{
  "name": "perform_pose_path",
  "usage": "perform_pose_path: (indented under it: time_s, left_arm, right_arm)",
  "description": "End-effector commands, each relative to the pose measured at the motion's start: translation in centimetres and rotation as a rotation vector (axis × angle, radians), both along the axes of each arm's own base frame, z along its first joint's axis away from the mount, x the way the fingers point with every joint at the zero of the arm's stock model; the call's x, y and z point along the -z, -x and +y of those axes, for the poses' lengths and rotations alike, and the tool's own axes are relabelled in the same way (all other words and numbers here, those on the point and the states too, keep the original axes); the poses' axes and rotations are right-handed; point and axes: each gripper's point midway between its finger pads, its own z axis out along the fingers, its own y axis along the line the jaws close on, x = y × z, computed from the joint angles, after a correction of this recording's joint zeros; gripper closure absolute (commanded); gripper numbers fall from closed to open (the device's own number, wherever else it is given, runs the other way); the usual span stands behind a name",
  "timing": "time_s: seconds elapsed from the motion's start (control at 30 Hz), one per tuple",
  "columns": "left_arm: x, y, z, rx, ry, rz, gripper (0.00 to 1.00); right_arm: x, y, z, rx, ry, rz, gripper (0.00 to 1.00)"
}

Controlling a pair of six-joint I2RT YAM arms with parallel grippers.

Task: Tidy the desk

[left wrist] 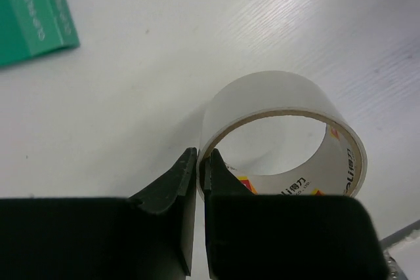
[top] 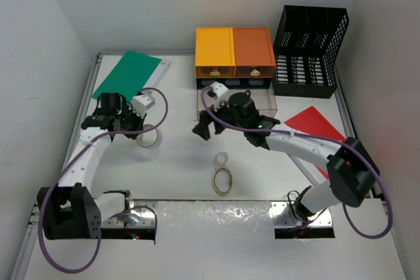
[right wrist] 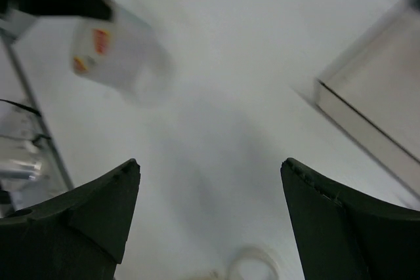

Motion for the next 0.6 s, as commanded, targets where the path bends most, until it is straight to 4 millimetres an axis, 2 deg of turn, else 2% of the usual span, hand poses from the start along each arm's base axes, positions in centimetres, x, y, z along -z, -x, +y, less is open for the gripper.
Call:
perform_pose_path:
  time_s: [0.0, 0.07, 0.1, 0.13, 0.2, 0.33, 0.37, 0.43, 0.47, 0.5, 0.57]
  left_arm:
    - [-2.9, -1.0, -2.0, 0.018, 0.036, -0.075, 1.0]
    - [-3.1, -0.9, -2.1, 0.01, 0.037, -0.073, 1.0]
    - [-3.0, -0.8, -2.0, 0.007, 0.036, -0.069, 1.0]
    - [-3.1, -0.8, -2.0, 0.007, 0.034, -0.072, 1.0]
    - [-3.2, -0.6, -2.2, 0.015, 0.041, -0.074, 1.0]
    - [-3.7, -0.8, -2.2, -0.05, 0.076, -0.07, 1.0]
    - [-4.0, -1.0, -2.2, -0.063, 0.079, -0.074, 1.0]
    - [-4.5, -1.2, -2.2, -0.086, 0.093, -0.078, 1.0]
    - [-4.7, -1.2, -2.2, -0.092, 0.097, -0.082, 1.0]
    - [-4.8, -1.2, -2.2, -0.101, 0.1, -0.085, 1.0]
    - [-5.3, -1.3, -2.2, -0.115, 0.108, -0.095, 1.0]
  right_arm:
    - [-7.4, 0.8, 7.1, -0.182, -0.188, -0.111, 0.15]
    - [-8.2, 1.6, 9.4, -0.237, -0.203, -0.118, 0.15]
    - [-7.5, 1.6, 10.4, -0.25, -0.194, -0.104, 0.15]
    - [-8.6, 1.8, 11.8, -0.275, -0.212, -0.126, 0.16]
    - [-7.8, 1.5, 13.4, -0.279, -0.204, -0.097, 0.17]
    - [-6.0, 1.3, 15.0, -0.23, -0.214, -0.07, 0.21]
    - [-5.6, 0.5, 15.0, -0.172, -0.203, -0.088, 0.22]
    - [-5.0, 0.7, 16.0, -0.148, -0.196, -0.112, 0.26]
    - [-4.7, 0.0, 16.1, -0.099, -0.179, -0.137, 0.27]
    - [-5.0, 0.3, 16.8, -0.089, -0.174, -0.163, 0.28]
    - [-3.9, -0.4, 17.1, -0.033, -0.138, -0.184, 0.3]
